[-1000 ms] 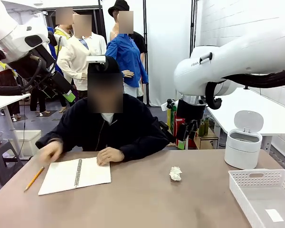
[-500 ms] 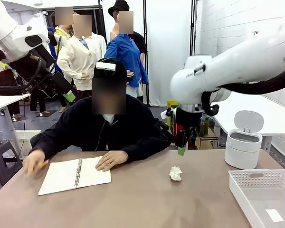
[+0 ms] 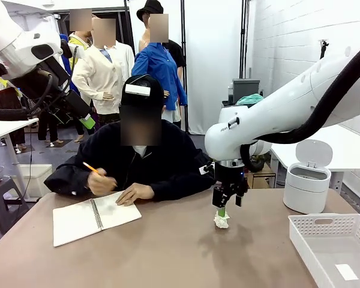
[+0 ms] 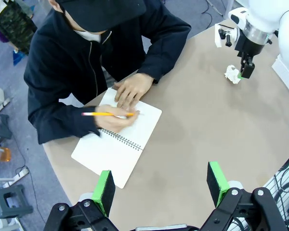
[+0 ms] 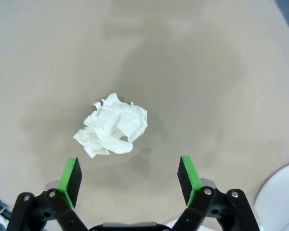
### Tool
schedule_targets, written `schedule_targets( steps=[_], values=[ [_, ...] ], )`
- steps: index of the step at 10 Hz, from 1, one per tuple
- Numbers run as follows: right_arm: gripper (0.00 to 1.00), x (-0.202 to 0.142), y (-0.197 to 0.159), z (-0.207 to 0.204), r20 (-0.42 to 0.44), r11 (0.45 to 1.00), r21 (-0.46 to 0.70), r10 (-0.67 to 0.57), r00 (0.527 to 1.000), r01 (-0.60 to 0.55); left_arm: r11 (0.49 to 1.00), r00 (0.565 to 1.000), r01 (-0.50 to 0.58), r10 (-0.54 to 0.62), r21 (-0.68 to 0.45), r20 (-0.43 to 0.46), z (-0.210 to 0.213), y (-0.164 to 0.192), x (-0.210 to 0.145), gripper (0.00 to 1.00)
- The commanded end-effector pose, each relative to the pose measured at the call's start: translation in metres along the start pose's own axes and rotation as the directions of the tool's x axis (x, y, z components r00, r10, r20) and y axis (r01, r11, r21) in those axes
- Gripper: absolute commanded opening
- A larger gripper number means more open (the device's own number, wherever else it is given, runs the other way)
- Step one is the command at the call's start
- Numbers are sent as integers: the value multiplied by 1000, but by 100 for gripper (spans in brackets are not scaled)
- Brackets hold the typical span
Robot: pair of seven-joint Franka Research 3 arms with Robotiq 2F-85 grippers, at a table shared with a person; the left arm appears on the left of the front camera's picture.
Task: Sort the paper based on its condition.
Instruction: If a person hands you a paper, place it in the Organizing basket , and if it's crumpled, put it in the Trash can.
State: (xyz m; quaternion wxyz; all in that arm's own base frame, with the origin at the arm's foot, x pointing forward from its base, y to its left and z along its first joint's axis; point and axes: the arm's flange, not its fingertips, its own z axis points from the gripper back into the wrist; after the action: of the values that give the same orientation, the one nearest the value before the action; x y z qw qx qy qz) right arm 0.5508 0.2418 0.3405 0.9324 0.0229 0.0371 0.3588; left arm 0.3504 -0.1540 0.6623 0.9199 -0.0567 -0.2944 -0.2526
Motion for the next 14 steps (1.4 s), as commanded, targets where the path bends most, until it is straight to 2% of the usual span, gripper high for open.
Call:
schedule_targets(
  steps=[1,3,6,9,10,14],
  values=[
    [100,2,16,-10,25,998,-50,-35,999,36,1000,1000,4,-4,9,0,1,1,0,100],
    [100,4,25,-27,12,998,-53,-24,1000,25,1000,1000,4,-4,9,0,1,1,0,100],
    [100,8,31,-45,21,990,-141,9,1000,-6,1000,1000,4,-4,9,0,1,1,0,100],
    [100,12,30,-56,34,996,-86,20,999,-17,1000,1000,4,-4,9,0,1,1,0,100],
    [100,8,31,-47,1,995,-100,32,999,-31,1000,1000,4,-4,9,0,1,1,0,100],
    [100,8,31,-47,1,995,-100,32,999,-31,1000,1000,4,-4,9,0,1,1,0,100]
  ],
)
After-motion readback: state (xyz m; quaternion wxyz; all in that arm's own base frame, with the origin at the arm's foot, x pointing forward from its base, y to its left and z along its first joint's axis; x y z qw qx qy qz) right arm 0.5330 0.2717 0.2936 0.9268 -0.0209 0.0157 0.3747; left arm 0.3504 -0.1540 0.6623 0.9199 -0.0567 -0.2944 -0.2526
